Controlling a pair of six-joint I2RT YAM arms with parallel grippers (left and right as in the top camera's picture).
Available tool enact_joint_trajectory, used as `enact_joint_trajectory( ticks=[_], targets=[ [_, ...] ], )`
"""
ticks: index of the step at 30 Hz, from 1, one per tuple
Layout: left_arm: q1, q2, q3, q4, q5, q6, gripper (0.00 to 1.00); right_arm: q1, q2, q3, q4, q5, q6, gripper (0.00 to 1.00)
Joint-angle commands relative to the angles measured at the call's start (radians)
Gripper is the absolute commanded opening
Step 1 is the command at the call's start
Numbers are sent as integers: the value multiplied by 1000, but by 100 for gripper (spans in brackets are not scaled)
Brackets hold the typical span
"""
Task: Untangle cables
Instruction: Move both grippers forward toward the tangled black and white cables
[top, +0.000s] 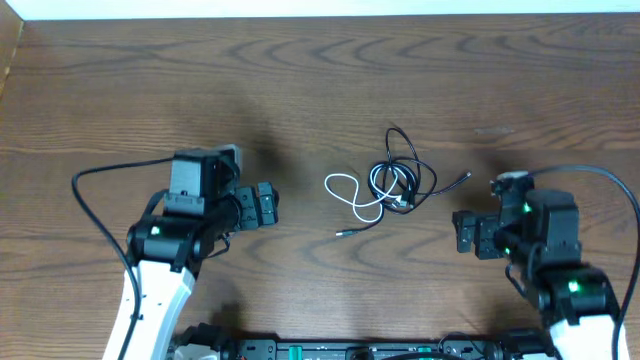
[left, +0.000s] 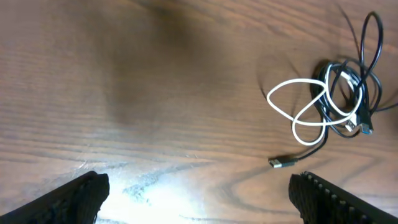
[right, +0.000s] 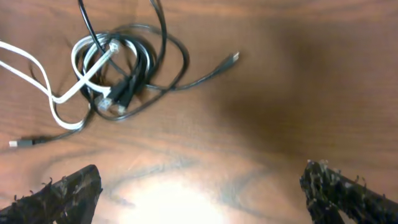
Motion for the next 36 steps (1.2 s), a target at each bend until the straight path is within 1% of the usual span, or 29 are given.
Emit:
enact_joint_trajectory(
  ticks=[1,3,6,10,13,18,20,26,29,33,36],
  targets=[
    [4,17,22,-28,29,2,98,-4,71,75,-33,-19,13,99],
    [4,17,22,-25,36,1,98,-4,94,85,-31,-34,13,99],
    [4,16,22,50,39,-64,98,-4,108,85,-18,-93,13,99],
    [0,24,22,181,46,-171,98,-4,108,85,-11,-116,13,99],
    [-19,46,22,264,86,-173,98,-4,108,85,-11,-116,13,99],
    [-85,110,22,357,86,-171,98,-4,108,85,-11,-116,20,99],
    [-128,171,22,414,75,-169,98,-4,108,85,-11,-116,20,99],
    [-217,334,67,421,8,-168,98,-4,108,85,-11,-116,20,99],
    [-257,413,93,428,8,-166,98,-4,108,85,-11,-116,20,99],
    [-309,495,96,487,8,-177,98,-4,108,85,-11,-116,20,99],
    [-336,546,96,546,8,-220,98,-4,108,85,-11,-116,20,99]
  ],
)
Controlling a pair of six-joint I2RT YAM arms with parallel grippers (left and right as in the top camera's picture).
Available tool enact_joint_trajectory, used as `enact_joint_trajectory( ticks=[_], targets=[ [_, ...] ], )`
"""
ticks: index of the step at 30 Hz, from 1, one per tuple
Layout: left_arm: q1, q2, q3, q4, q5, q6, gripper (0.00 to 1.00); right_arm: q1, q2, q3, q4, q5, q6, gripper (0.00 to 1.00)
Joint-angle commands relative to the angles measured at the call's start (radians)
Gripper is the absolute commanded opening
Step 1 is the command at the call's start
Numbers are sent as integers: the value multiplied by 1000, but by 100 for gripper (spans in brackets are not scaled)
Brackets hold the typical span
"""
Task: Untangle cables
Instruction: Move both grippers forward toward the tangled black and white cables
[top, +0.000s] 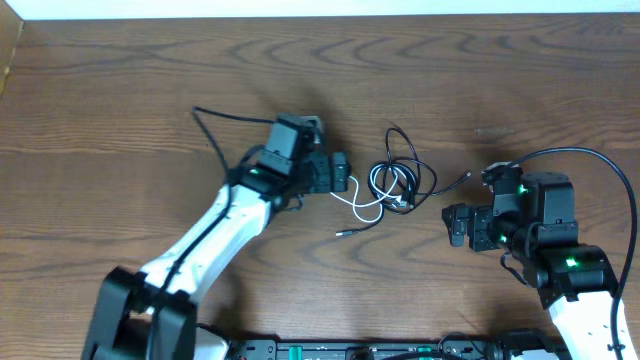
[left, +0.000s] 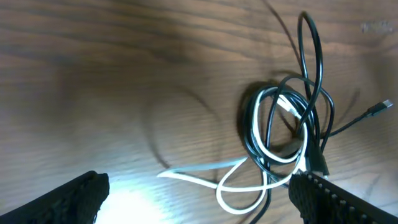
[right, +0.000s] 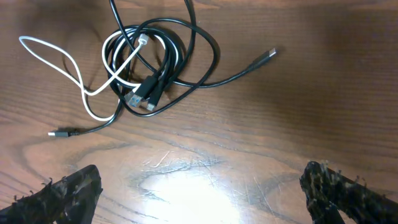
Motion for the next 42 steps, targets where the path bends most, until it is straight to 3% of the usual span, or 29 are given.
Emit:
enact_joint_trajectory(
  ticks=[1,6,10,13,16,23,30,33,40,42],
  targets=[
    [-31,57,27,55,-13,-68,98,-4,-2,21,2,-10,9,99],
    [-63,140,27,156,-12,-192,98,-4,-2,21,2,-10,9,99],
    [-95,189,27,207,-11,-220,100,-4,-2,21,2,-10,9,99],
    [-111,217,27,249,-14,-220,93,-4,-2,21,2,-10,9,99],
    [-112,227,27,269,-30,-220,72,-4,-2,21,2,-10,9,99],
    [-109,215,27,234,-47,-206,8,-4,-2,21,2,-10,9,99],
    [-109,92,27,67,-149,-169,8,-4,0,21,42,-10,55,99],
    [-100,-32,27,3,-160,-147,8,-4,8,21,100,-20,125,99],
    [-12,-346,27,-130,-181,-153,8,27,95,21,223,-153,129,99],
    [14,-415,27,-169,-218,-162,8,50,140,21,252,-157,129,86]
  ],
)
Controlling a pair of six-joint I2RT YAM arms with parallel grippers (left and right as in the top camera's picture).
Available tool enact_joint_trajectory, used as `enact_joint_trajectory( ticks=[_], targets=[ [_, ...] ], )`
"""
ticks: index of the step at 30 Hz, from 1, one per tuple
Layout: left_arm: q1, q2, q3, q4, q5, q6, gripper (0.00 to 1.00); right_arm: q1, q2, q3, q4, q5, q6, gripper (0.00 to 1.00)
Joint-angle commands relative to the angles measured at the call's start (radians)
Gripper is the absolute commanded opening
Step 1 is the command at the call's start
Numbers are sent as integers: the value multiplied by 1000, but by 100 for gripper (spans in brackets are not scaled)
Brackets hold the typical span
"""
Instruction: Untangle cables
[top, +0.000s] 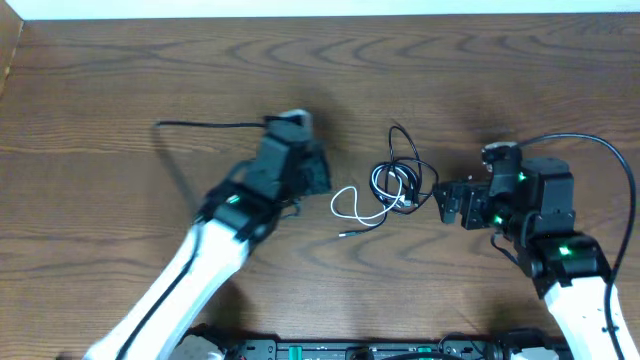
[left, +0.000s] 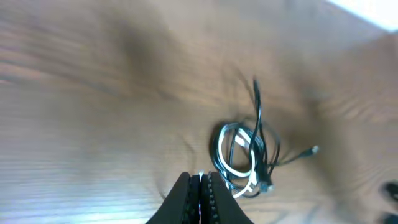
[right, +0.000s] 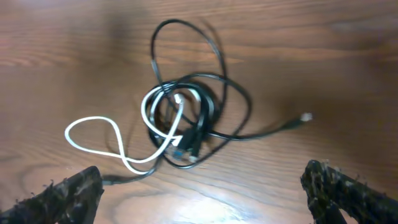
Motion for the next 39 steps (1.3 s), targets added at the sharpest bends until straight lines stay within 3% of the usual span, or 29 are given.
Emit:
enact_joint_trajectory(
  ticks=[1,3,6,18,20,23,26,33,39],
  targets=[
    [46,-105,19,-53,-86,2,8,44,80,19,44,-56,21,79],
    [60,-132,19,-79,-99,2,8,71,133,19,93,-55,32,79],
    [55,-127,18,-143,-91,-10,8,130,258,19,239,-54,55,91],
    [3,70,16,-238,-91,-9,8,269,584,19,605,103,84,82],
    [-8,102,16,-241,-91,-9,8,285,622,19,644,104,96,68],
    [-28,140,16,-242,-91,-9,8,304,665,19,687,110,142,32],
    [-50,161,16,-248,-91,-9,8,307,673,19,696,110,174,4],
    [-105,173,16,-247,12,-9,9,306,523,42,575,78,174,1],
    [-148,200,16,-156,41,-10,21,308,272,119,450,-71,282,1]
  ],
)
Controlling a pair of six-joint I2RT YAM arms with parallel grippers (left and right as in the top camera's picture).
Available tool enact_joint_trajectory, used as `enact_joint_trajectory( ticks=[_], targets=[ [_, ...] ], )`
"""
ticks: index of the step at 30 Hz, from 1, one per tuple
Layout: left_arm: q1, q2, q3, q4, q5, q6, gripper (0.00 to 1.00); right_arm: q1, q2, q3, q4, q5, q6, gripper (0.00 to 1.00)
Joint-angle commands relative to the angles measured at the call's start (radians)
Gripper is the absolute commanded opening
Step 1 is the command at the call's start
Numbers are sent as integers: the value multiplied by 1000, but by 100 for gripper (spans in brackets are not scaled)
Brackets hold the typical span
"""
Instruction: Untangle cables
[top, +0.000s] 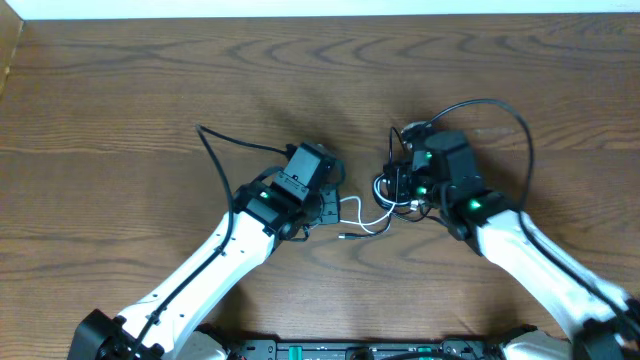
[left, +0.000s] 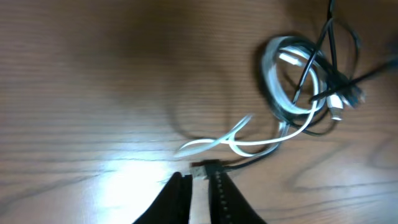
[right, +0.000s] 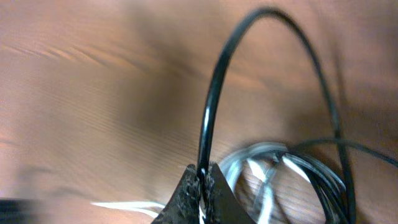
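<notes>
A black cable and a white cable lie tangled mid-table as a coil (top: 385, 192) (left: 268, 87). The white cable (top: 365, 218) (left: 261, 144) trails a flattened loop to the left. The black cable's free plug (top: 343, 237) (left: 203, 166) lies just past the tips of my left gripper (top: 328, 207) (left: 199, 177), whose jaws stand a narrow gap apart with nothing seen between them. My right gripper (top: 400, 182) (right: 202, 177) is over the coil, shut on an arching strand of the black cable (right: 214, 93).
The wooden table (top: 150, 80) stretches wide to either side of the cables. The left arm's own black lead (top: 230, 145) and the right arm's lead (top: 500, 108) arc above the table beside the arms. The pale far edge runs along the top.
My right gripper was open to the right of the coil; now it is over the coil and shut on a black strand. My left gripper was up and shut; now it is down by the plug, slightly parted.
Both grippers were open near the front edge, far from the tangle. The left one was then at the white loop, still open, and later raised and shut. The right one was closer each time. Now it holds a black strand, with the left at the plug.
</notes>
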Motion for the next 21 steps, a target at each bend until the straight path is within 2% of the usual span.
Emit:
enact_joint_trajectory(
  ticks=[1,4,6,11,16,21],
  targets=[
    [-17,31,14,43,24,-1,25,5,-150,65,3,-111,99,1],
    [-17,47,14,129,62,-1,38,5,-265,70,9,-90,117,1],
    [-17,56,14,178,82,-3,41,5,-310,70,13,-78,139,1],
    [-17,92,14,224,92,-55,43,5,-368,70,62,-79,185,1],
    [-18,146,14,222,122,-58,43,5,-386,70,130,-42,187,1],
    [-18,194,14,223,149,-58,44,5,-382,70,39,225,151,1]
  ],
)
